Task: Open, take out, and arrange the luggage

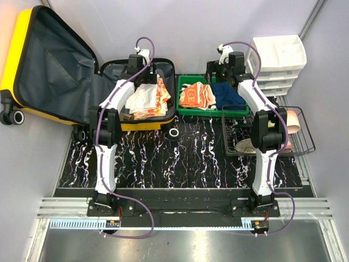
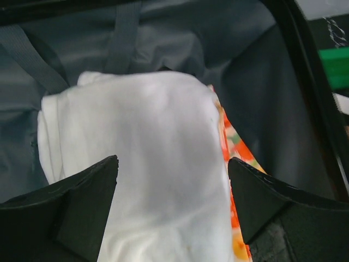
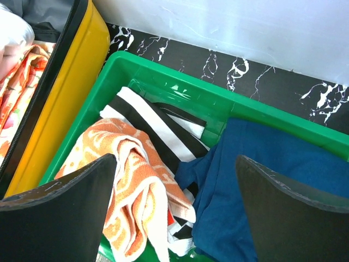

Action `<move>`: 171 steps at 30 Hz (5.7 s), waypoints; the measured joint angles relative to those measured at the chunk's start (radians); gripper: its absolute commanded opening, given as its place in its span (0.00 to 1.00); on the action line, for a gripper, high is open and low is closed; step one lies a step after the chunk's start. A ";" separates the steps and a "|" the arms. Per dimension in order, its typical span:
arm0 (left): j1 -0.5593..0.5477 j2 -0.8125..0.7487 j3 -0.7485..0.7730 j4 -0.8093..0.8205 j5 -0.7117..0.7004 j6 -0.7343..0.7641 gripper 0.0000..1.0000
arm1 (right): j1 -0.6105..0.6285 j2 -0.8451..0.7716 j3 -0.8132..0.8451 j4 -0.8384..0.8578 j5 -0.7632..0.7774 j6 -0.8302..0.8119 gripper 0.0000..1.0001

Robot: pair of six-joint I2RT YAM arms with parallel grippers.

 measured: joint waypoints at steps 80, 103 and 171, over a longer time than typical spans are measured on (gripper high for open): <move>0.056 -0.313 -0.302 -0.127 0.901 0.429 0.15 | 0.307 -0.030 -0.274 0.424 -0.660 -1.116 0.05; 0.153 -0.372 -0.181 -0.002 0.867 0.119 0.99 | 0.177 -0.100 0.330 -0.394 -0.283 -0.391 0.00; 0.137 -0.410 -0.295 -0.050 0.842 0.129 0.99 | -0.261 0.335 0.679 -0.840 -0.189 0.087 0.65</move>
